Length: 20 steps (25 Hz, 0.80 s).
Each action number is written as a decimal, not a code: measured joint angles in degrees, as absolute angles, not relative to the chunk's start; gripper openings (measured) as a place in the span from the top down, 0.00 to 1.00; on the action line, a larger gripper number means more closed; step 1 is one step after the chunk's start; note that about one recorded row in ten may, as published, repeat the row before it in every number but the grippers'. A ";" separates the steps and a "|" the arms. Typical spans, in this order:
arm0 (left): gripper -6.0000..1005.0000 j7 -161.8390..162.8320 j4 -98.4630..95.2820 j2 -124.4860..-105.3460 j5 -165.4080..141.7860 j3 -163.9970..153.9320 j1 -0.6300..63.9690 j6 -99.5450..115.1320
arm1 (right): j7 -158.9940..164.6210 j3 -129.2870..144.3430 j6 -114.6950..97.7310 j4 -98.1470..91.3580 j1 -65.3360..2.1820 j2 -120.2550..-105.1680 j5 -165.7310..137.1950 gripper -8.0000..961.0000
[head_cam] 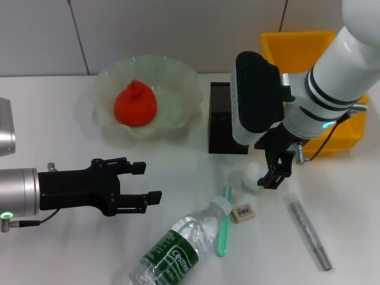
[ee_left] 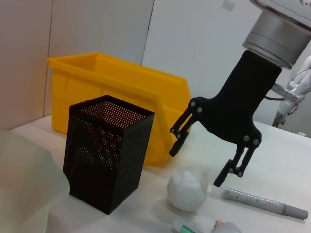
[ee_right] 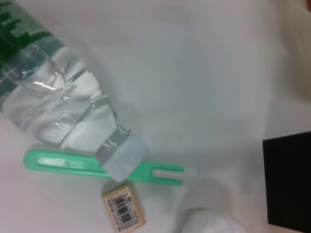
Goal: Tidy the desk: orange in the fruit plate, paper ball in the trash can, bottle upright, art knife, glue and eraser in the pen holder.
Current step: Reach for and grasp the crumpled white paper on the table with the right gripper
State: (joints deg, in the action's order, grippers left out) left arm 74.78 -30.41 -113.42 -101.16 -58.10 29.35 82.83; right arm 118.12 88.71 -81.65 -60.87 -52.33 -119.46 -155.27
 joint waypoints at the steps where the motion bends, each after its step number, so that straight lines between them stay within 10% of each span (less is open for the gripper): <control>1: 0.19 74.78 -30.41 -113.42 -101.16 -58.10 29.37 82.74 | 118.01 88.88 -81.20 -60.46 -52.36 -119.45 -155.21 0.17; 20: 0.19 74.96 -30.41 -113.47 -101.16 -58.54 29.88 81.92 | 118.07 92.25 -74.04 -53.43 -52.32 -119.69 -152.36 0.21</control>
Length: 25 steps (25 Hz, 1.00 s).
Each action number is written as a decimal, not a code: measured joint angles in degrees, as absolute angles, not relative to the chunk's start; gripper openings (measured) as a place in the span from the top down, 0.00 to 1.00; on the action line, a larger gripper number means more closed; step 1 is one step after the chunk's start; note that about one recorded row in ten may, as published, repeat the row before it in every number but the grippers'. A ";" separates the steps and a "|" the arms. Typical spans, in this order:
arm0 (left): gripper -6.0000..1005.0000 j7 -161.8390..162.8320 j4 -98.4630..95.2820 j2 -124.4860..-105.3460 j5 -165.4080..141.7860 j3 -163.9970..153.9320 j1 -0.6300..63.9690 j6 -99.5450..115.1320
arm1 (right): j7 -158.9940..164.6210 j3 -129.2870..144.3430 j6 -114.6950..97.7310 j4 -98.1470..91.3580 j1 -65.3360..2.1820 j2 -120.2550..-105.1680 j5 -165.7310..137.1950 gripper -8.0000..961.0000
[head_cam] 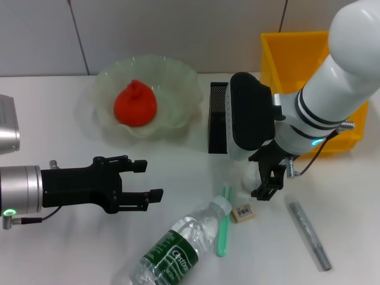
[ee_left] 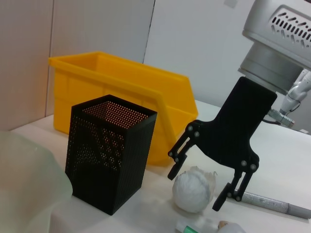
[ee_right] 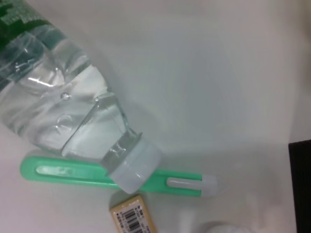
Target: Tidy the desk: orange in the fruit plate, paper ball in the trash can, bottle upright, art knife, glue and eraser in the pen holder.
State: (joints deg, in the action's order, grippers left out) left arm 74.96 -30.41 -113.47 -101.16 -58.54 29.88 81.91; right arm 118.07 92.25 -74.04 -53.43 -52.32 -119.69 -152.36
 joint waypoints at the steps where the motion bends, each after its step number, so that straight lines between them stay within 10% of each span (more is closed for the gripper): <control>1: 0.19 74.96 -30.41 -113.47 -101.16 -58.54 29.88 81.91 | 118.07 92.31 -73.74 -53.09 -52.38 -119.71 -152.19 0.22; 25: 0.19 74.97 -30.47 -113.46 -101.16 -58.47 29.97 81.91 | 123.45 75.59 -87.57 -68.49 -51.14 -119.32 -147.72 0.45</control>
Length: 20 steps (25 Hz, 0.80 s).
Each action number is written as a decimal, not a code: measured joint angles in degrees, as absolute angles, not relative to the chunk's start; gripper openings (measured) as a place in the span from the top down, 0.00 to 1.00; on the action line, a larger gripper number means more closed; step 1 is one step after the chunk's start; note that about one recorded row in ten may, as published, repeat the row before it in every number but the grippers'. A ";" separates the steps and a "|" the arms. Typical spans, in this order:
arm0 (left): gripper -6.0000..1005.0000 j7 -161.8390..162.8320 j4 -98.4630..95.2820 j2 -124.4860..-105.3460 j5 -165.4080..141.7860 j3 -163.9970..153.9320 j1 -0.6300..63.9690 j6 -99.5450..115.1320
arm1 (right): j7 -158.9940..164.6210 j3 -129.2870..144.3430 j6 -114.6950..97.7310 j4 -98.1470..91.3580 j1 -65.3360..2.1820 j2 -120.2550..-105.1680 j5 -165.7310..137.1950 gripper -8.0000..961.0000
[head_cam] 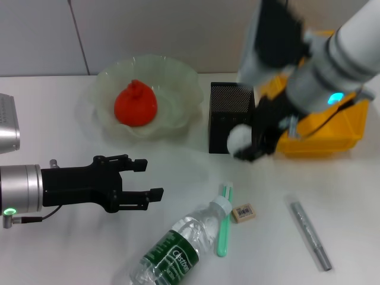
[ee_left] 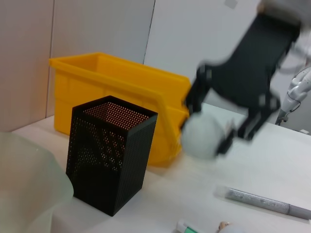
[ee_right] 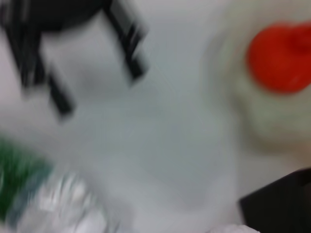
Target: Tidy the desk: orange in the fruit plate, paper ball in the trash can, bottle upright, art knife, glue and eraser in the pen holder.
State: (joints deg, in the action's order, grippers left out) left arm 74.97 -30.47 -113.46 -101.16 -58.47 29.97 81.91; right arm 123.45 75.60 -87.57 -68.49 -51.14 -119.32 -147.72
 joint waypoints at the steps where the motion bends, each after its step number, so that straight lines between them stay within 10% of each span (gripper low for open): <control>1: 0.19 74.97 -30.48 -113.48 -101.16 -58.45 30.00 81.91 | 123.67 72.43 -88.56 -69.54 -51.13 -119.28 -146.81 0.45; 20: 0.19 74.96 -30.41 -113.89 -101.16 -58.64 30.58 81.30 | 131.24 50.38 -65.21 -61.30 -48.56 -118.60 -152.18 0.40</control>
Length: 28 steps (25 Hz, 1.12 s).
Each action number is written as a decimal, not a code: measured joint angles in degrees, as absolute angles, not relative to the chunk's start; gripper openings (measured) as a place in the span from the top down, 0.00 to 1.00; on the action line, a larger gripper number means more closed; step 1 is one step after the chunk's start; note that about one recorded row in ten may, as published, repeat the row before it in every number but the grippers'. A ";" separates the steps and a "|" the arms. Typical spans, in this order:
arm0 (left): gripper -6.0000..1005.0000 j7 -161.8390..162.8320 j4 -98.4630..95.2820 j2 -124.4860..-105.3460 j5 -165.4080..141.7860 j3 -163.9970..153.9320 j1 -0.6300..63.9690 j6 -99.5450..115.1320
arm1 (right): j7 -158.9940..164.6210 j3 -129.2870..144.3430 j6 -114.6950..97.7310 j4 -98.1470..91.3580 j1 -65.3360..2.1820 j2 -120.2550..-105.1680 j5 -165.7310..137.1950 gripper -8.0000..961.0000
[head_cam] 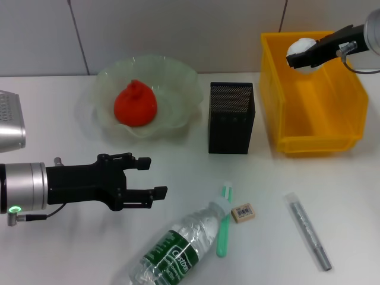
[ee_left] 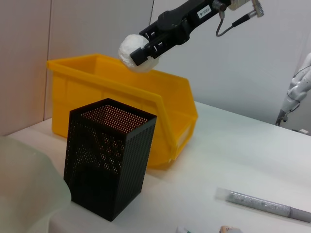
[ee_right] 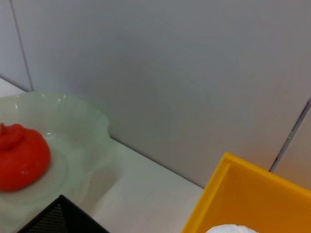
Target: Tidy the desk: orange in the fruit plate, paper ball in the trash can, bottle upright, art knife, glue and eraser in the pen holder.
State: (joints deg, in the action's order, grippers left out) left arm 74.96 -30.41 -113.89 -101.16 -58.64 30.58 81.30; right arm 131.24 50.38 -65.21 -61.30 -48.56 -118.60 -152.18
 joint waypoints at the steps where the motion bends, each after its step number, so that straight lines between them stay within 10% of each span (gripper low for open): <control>1: 0.19 74.96 -30.41 -113.89 -101.16 -58.64 30.59 81.29 | 131.25 50.33 -64.77 -61.11 -48.47 -118.62 -152.18 0.40; 22: 0.19 74.97 -30.68 -114.00 -101.16 -58.16 30.68 81.76 | 98.60 49.91 -68.19 -58.17 -32.52 -118.30 -93.88 0.13; 28: 0.19 75.40 -30.68 -114.01 -101.16 -58.18 30.75 81.90 | 85.55 49.17 -90.88 -44.76 -27.71 -114.61 -86.16 0.14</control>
